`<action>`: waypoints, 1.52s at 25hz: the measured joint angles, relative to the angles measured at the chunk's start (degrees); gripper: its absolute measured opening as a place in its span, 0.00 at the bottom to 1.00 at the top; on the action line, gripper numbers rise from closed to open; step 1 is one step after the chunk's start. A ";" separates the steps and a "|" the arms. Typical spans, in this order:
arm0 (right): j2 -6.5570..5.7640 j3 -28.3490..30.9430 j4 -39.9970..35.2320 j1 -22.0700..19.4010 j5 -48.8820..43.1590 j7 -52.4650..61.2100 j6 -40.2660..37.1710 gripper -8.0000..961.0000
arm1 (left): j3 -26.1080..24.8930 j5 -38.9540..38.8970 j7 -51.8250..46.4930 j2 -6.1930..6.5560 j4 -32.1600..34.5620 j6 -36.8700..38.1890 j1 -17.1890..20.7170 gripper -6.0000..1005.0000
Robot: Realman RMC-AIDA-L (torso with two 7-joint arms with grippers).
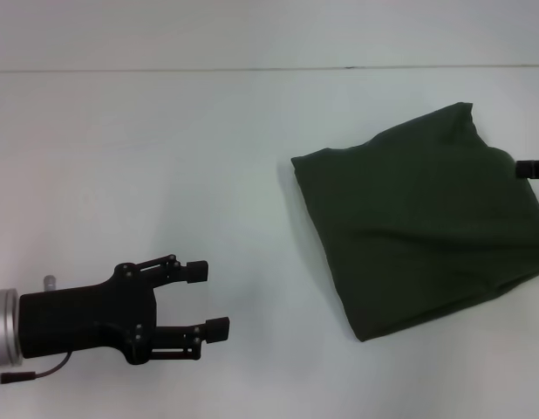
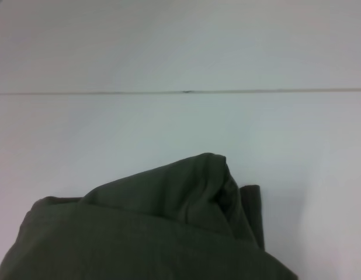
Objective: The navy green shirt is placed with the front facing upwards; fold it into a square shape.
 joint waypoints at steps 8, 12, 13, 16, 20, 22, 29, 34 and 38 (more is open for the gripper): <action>0.13 -1.11 3.59 2.02 -1.71 1.16 3.49 0.93 | 0.06 0.07 -0.04 -0.07 1.01 -0.01 0.71 0.90; 0.38 -1.57 6.67 2.75 -3.07 1.00 6.67 0.91 | 0.04 0.09 -0.27 -0.14 1.37 0.00 0.86 0.90; 0.44 -1.89 7.40 2.87 -3.10 0.94 7.48 0.90 | 0.04 0.09 -0.27 -0.15 1.37 -0.11 0.89 0.90; 0.66 -2.60 9.12 2.98 -3.13 0.69 9.61 0.89 | 0.05 0.22 -0.26 -0.17 1.38 -0.36 0.91 0.90; 0.78 -2.77 10.74 3.17 -2.93 0.11 11.20 0.86 | 0.08 0.28 -0.23 -0.17 1.38 -0.58 0.90 0.90; 1.05 -2.78 10.25 3.22 -2.80 -0.01 10.61 0.82 | 0.07 0.35 -0.22 -0.17 1.38 -0.70 0.87 0.90; 2.73 -2.22 3.72 2.62 -2.60 0.32 8.07 0.67 | 0.14 0.45 -0.25 -0.17 1.38 -0.78 0.85 0.90; 2.97 -2.10 2.30 2.55 -2.58 0.60 7.37 0.48 | 0.16 0.59 -0.26 -0.22 1.37 -0.78 0.88 0.90; 2.97 -2.26 2.24 2.52 -2.58 0.20 7.66 0.23 | 0.16 0.62 -0.24 -0.26 1.27 -0.77 0.89 0.90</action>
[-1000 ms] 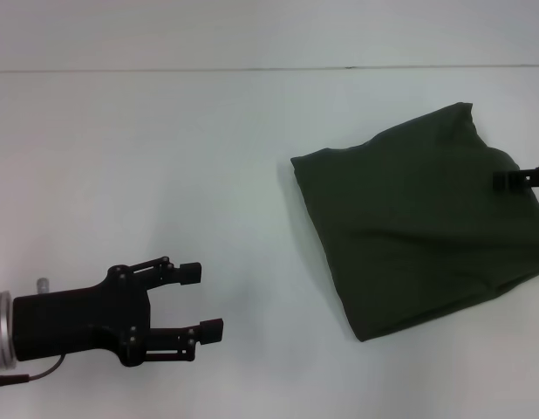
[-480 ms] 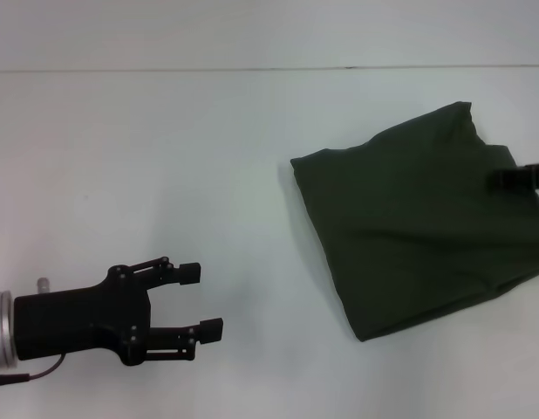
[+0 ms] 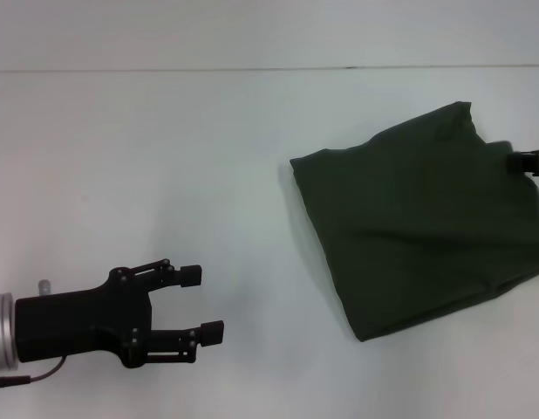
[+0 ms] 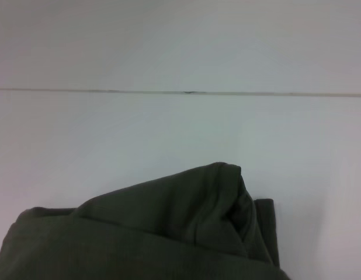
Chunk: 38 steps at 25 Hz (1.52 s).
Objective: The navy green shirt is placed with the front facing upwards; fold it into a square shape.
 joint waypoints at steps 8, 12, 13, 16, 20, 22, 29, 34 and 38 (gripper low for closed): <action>0.17 -0.27 0.23 -0.03 0.00 -1.36 0.86 0.01 | 0.00 0.10 0.07 0.00 -0.12 0.00 0.00 0.90; 0.17 -0.14 0.37 -0.06 -0.18 -1.17 1.15 0.01 | 0.00 0.38 0.12 0.00 -0.22 -0.01 0.00 0.90; 0.19 -0.16 0.25 -0.08 -0.36 -1.07 1.16 0.01 | 0.00 0.55 0.12 0.00 -0.24 -0.09 0.00 0.90; 0.21 -0.34 0.11 -0.18 -0.56 -0.98 1.13 0.01 | 0.00 0.79 0.16 -0.06 -0.25 -0.49 0.00 0.90; 0.20 -0.31 -0.13 -0.15 0.24 -2.60 0.83 0.01 | 0.00 0.79 0.27 -0.10 -0.32 -0.81 0.00 0.90; 0.19 -0.30 -0.21 0.24 0.79 -4.37 0.76 0.01 | 0.00 0.79 0.29 -0.09 -0.38 -0.87 0.00 0.90; 0.17 -2.27 -1.62 2.76 2.39 -8.25 0.59 0.01 | 0.00 0.79 0.23 -0.09 -0.52 -0.97 0.00 0.90; 0.18 -3.31 -2.44 3.90 2.14 -8.21 2.20 0.01 | 0.00 0.78 0.04 -0.12 -0.59 -0.93 0.00 0.90; 0.18 -3.75 -2.50 4.09 1.33 -7.71 5.16 0.01 | 0.00 0.77 -0.17 -0.17 -0.60 -0.74 0.00 0.90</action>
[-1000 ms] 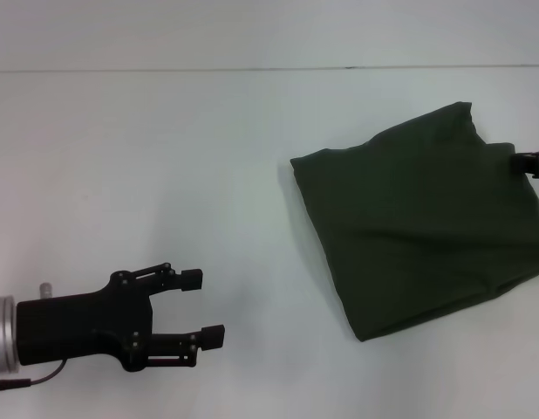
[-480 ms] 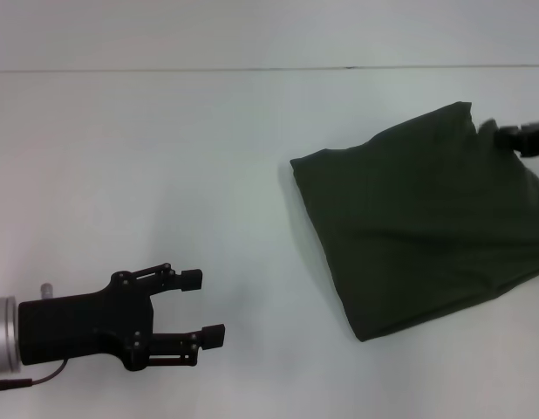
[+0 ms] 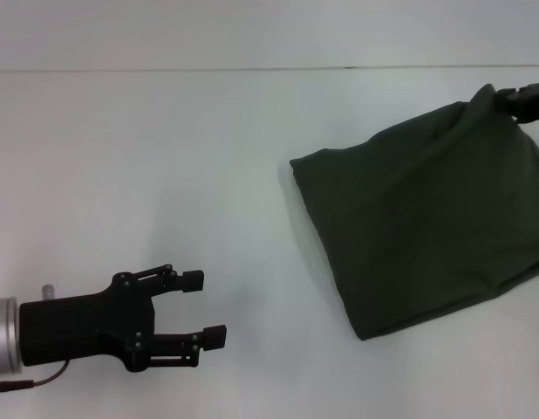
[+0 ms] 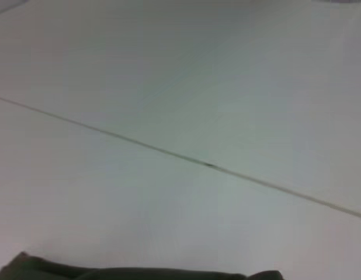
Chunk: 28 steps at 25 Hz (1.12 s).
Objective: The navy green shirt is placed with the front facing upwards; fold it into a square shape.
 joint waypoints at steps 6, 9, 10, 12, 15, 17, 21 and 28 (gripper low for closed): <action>0.24 -1.91 0.70 -0.51 -0.11 -0.73 5.44 0.01 | 0.00 -0.02 -0.72 -0.01 0.00 0.13 -0.32 0.90; 0.50 -1.96 1.35 -0.52 0.29 -2.45 5.94 0.01 | 0.00 -0.07 -0.73 -0.01 0.00 0.16 -0.44 0.90; 0.53 -2.01 1.85 -0.45 0.67 -3.13 5.88 0.01 | 0.00 -0.07 -0.73 -0.01 0.00 0.16 -0.45 0.90; 0.56 -2.28 3.03 -0.15 1.44 -4.14 5.59 0.01 | 0.01 -0.08 -0.78 -0.01 0.00 0.13 -0.46 0.90; 0.46 -2.73 4.62 0.30 2.05 -4.71 5.18 0.01 | 0.00 -0.09 -0.81 -0.01 0.00 0.10 -0.42 0.90; 0.41 -2.94 4.92 0.38 2.26 -4.77 4.99 0.02 | 0.00 -0.09 -0.81 -0.01 0.00 0.09 -0.36 0.90; 0.43 -3.41 3.74 -0.05 2.03 -3.60 4.23 0.08 | 0.00 -0.13 -0.82 -0.01 0.00 0.04 -0.18 0.90; 0.61 -3.32 -3.04 -3.37 2.12 -0.28 -0.50 0.44 | -0.10 -0.14 -0.80 0.00 -0.06 -0.19 -0.01 0.90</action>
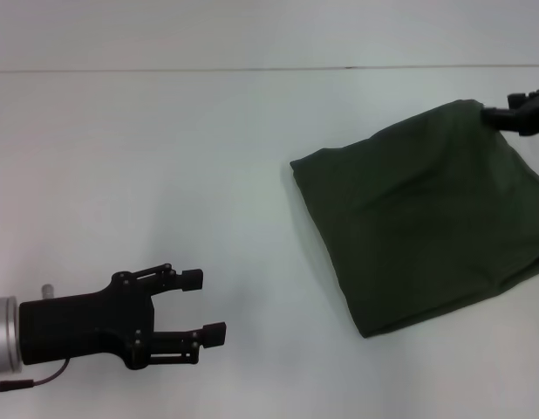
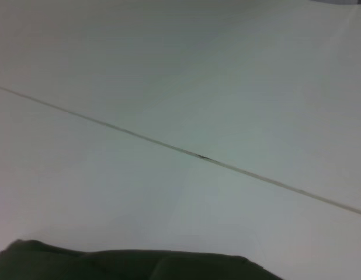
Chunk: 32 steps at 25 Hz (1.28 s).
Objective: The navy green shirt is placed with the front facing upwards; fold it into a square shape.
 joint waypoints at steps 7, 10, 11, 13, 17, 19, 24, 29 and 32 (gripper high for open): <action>0.24 -0.51 -7.46 -5.73 9.34 -2.06 -13.53 0.71 | -0.35 -0.60 1.63 0.00 -1.44 0.15 0.00 0.90; 0.26 -0.05 -9.66 -10.08 14.43 -6.60 -18.30 0.78 | -0.50 -1.05 2.40 0.01 -1.94 0.63 -0.04 0.90; 0.25 0.31 -10.19 -11.88 16.43 -8.68 -19.69 0.80 | -0.51 -1.14 2.47 0.00 -1.97 0.73 -0.03 0.90; 0.23 1.29 -10.58 -15.55 20.27 -13.55 -22.63 0.85 | -0.61 -1.28 2.70 0.01 -2.01 0.78 0.04 0.90; 0.34 4.73 -9.18 -23.10 26.43 -25.55 -28.28 0.93 | -0.63 -1.29 2.94 0.08 -2.12 1.90 0.09 0.90; 0.42 6.45 -7.87 -25.23 27.22 -30.01 -30.76 0.94 | -0.71 -1.29 2.94 0.22 -2.11 2.83 0.04 0.90; 0.42 12.85 -3.67 -28.55 26.81 -42.48 -40.58 0.95 | -0.78 -1.12 2.75 1.03 -1.87 6.05 -0.90 0.90; 0.40 18.03 -0.20 -30.53 26.65 -49.43 -45.46 0.96 | -0.53 -0.61 2.42 1.44 -1.90 7.32 -1.20 0.90; 0.41 18.43 1.76 -30.78 25.86 -51.85 -45.86 0.96 | -1.31 -0.59 2.72 1.49 -1.70 7.03 -0.81 0.90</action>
